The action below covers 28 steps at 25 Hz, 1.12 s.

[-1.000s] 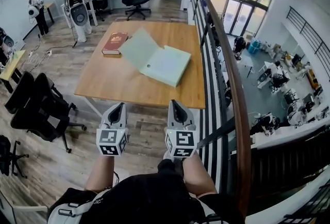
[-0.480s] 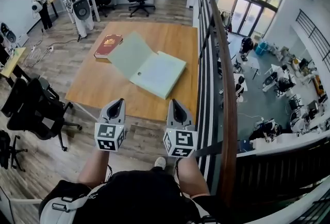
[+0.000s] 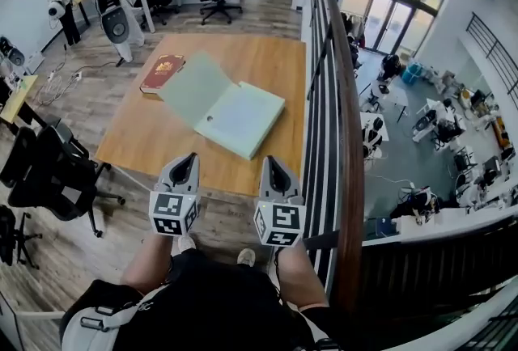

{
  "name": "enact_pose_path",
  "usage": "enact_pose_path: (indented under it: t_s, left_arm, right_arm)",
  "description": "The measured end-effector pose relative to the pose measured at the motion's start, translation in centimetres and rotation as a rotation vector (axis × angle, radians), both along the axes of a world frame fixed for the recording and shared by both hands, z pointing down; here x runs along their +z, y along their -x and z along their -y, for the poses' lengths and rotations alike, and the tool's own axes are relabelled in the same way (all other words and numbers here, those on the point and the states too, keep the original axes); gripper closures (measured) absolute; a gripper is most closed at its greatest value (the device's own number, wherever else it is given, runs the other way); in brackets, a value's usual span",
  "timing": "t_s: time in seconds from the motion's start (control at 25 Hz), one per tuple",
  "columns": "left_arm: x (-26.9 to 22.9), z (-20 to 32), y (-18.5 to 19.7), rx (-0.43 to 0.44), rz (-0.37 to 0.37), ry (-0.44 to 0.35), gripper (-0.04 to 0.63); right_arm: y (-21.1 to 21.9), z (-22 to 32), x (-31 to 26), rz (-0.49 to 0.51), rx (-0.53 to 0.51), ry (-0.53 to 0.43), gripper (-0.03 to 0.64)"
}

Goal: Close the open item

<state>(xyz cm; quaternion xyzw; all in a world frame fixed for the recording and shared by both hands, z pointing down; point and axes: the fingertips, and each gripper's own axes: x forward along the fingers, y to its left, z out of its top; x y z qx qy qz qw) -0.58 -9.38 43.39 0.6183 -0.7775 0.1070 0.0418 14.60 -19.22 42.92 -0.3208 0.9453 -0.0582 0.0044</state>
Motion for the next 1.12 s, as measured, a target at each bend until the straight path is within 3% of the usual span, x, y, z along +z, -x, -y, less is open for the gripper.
enact_pose_path:
  t_s: [0.56, 1.12]
  left_arm:
    - [1.1, 3.4, 3.4, 0.09, -0.043, -0.011, 0.6]
    - [1.3, 10.1, 18.4, 0.195, -0.064, -0.035, 0.6]
  right_arm:
    - [2.4, 2.1, 1.7, -0.036, 0.087, 0.023, 0.62]
    - [15.7, 6.4, 2.2, -0.105, 0.213, 0.025, 0.62]
